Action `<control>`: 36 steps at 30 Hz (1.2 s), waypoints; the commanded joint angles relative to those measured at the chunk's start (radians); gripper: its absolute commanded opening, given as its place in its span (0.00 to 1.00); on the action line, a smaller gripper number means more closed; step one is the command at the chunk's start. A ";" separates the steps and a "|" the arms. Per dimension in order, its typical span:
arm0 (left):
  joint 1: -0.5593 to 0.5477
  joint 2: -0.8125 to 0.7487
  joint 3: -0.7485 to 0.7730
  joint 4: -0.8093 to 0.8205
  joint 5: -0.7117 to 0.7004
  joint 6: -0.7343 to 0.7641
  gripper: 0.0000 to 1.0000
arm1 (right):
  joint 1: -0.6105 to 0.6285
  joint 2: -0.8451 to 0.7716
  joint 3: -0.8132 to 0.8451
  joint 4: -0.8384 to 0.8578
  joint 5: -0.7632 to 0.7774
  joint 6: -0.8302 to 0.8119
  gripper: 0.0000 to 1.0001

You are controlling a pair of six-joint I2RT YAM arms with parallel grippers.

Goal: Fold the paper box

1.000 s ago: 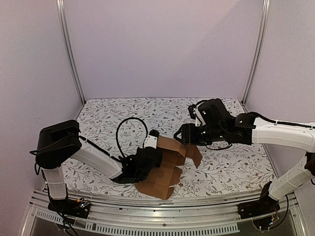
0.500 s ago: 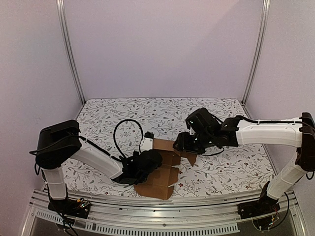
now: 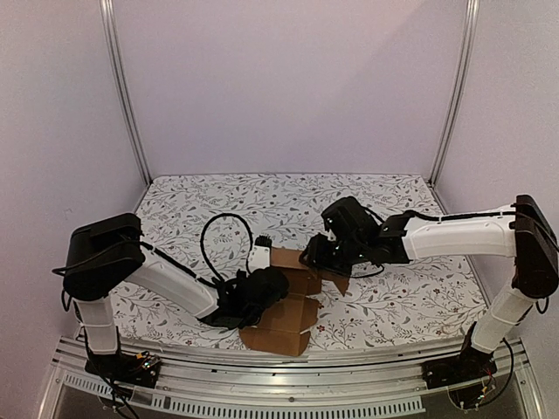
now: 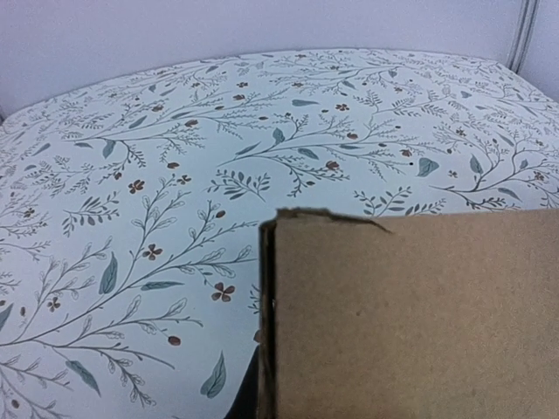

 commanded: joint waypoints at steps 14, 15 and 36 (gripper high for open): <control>-0.016 0.003 0.009 -0.010 0.054 -0.059 0.00 | -0.006 0.065 -0.026 0.169 -0.048 0.107 0.17; -0.017 0.000 0.007 -0.010 0.058 -0.061 0.00 | -0.006 0.065 -0.027 0.174 -0.048 0.109 0.15; 0.033 -0.145 -0.018 -0.055 0.086 -0.113 0.00 | -0.014 -0.131 -0.079 0.093 0.020 0.008 0.35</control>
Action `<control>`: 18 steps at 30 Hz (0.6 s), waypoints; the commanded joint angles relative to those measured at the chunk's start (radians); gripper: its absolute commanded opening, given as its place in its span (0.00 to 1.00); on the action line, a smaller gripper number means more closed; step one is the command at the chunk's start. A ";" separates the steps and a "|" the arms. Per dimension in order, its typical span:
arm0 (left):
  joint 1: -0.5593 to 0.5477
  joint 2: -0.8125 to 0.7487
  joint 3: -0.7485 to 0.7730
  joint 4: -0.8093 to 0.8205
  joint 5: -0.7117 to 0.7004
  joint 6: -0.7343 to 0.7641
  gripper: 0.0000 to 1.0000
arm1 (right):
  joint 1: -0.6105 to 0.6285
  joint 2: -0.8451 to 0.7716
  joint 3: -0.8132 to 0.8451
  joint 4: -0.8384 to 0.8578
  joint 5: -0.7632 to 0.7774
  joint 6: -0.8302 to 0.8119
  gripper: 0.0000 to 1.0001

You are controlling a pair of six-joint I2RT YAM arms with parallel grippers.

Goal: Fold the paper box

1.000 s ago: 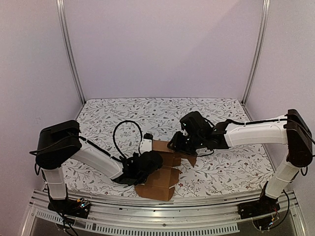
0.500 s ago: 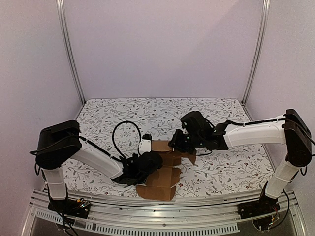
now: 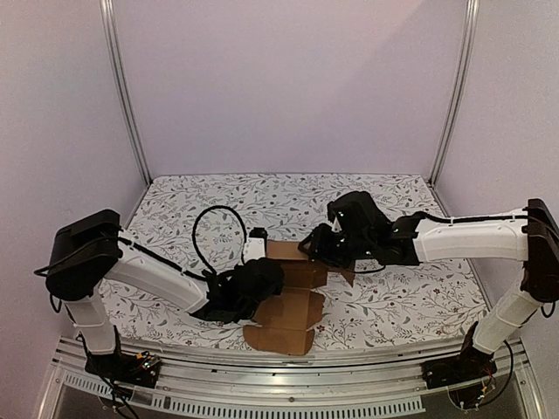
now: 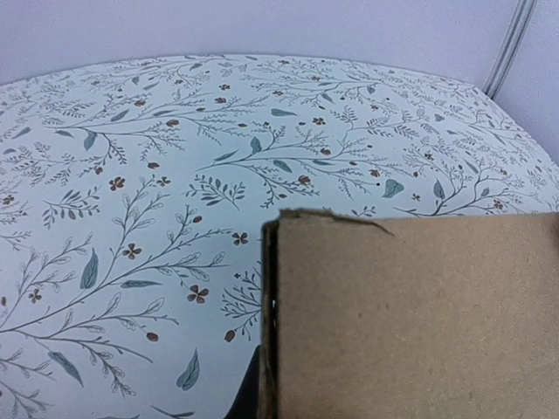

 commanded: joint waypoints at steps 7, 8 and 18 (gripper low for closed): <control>0.079 -0.125 -0.036 -0.021 0.046 -0.035 0.00 | -0.009 -0.282 -0.080 -0.129 0.078 -0.143 0.42; 0.084 -0.136 -0.037 -0.021 0.053 -0.038 0.00 | -0.008 -0.311 -0.087 -0.133 0.085 -0.150 0.44; 0.129 -0.240 -0.039 -0.053 0.127 -0.122 0.00 | -0.011 -0.546 -0.150 -0.219 0.202 -0.195 0.50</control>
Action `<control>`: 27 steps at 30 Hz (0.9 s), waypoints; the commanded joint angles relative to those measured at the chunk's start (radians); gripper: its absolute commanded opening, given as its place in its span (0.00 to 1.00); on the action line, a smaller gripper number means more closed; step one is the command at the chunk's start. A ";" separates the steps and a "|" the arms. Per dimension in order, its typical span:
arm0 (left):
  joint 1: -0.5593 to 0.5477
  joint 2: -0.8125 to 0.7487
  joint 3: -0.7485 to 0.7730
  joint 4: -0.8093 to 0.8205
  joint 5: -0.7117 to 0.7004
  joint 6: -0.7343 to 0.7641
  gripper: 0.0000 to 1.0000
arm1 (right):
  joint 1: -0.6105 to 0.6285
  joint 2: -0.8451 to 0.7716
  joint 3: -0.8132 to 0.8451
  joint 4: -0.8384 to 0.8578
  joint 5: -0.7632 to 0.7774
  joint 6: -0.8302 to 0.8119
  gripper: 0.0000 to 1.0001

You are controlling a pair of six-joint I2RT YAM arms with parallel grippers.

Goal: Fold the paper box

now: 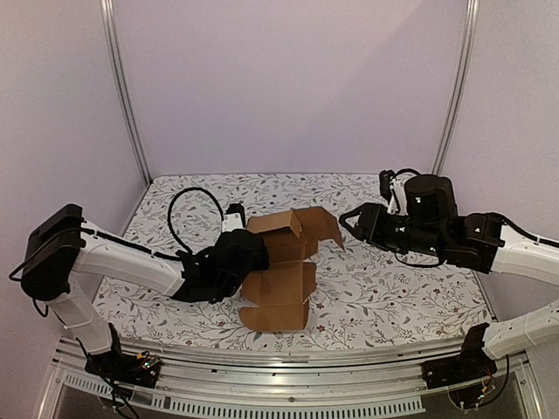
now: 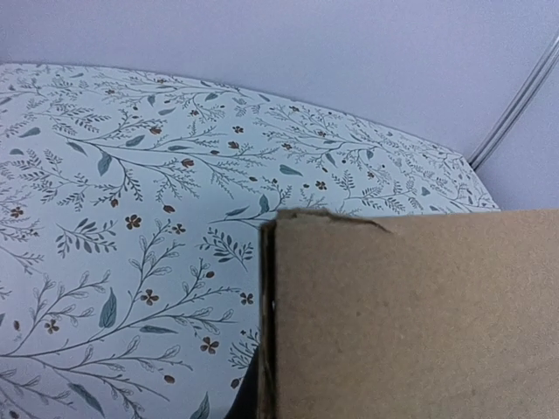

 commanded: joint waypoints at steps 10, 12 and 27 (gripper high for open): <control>0.037 -0.208 -0.019 -0.064 0.107 -0.138 0.00 | -0.006 -0.171 -0.139 -0.003 0.100 0.002 0.51; 0.038 -0.227 -0.024 -0.062 0.126 -0.152 0.00 | -0.005 -0.165 -0.155 0.061 0.074 0.020 0.51; 0.075 -0.279 -0.106 0.084 0.293 -0.177 0.00 | -0.005 0.039 -0.142 0.462 -0.207 0.164 0.53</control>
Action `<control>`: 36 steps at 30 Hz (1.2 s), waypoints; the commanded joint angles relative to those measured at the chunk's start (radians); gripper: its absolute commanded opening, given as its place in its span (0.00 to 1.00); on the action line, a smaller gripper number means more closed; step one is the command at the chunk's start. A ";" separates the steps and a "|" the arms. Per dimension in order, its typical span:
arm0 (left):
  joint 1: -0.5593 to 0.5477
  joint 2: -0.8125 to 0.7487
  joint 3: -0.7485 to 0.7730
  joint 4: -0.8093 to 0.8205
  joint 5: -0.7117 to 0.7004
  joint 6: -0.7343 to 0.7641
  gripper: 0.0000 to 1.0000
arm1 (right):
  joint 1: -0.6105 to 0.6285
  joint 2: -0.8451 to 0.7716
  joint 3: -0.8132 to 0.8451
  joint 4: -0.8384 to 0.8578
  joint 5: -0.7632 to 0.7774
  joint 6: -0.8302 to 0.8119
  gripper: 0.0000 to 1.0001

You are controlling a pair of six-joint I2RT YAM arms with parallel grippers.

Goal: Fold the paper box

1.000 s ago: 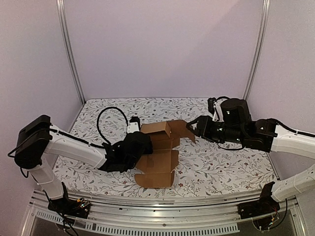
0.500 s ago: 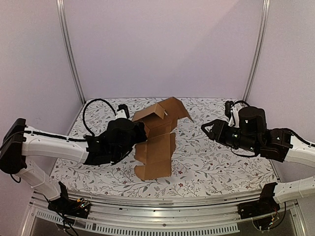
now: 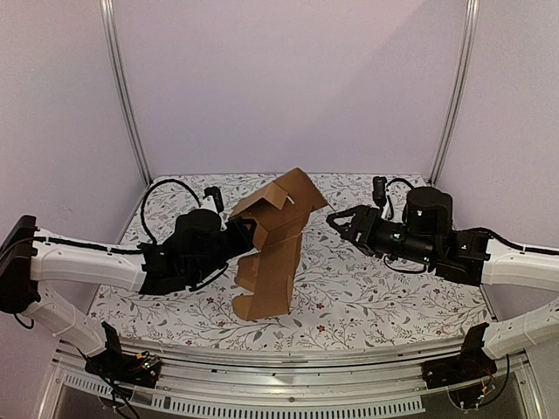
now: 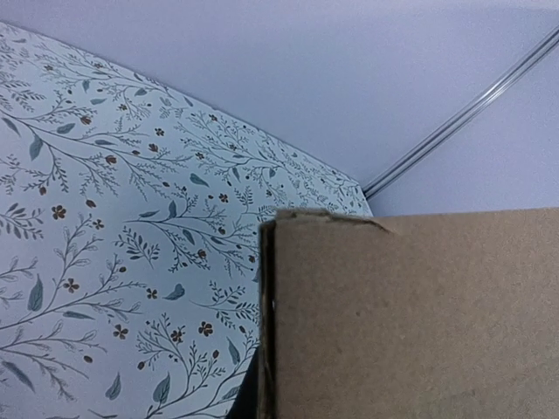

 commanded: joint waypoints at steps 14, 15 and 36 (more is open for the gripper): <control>0.033 0.007 -0.042 0.127 0.126 -0.003 0.00 | 0.007 0.214 0.068 0.273 -0.146 0.141 0.51; 0.033 0.012 -0.042 0.132 0.131 -0.003 0.00 | 0.007 0.223 0.074 0.275 -0.149 0.142 0.51; 0.034 0.054 -0.011 0.153 0.211 0.044 0.00 | 0.014 0.304 0.100 0.321 -0.166 0.181 0.11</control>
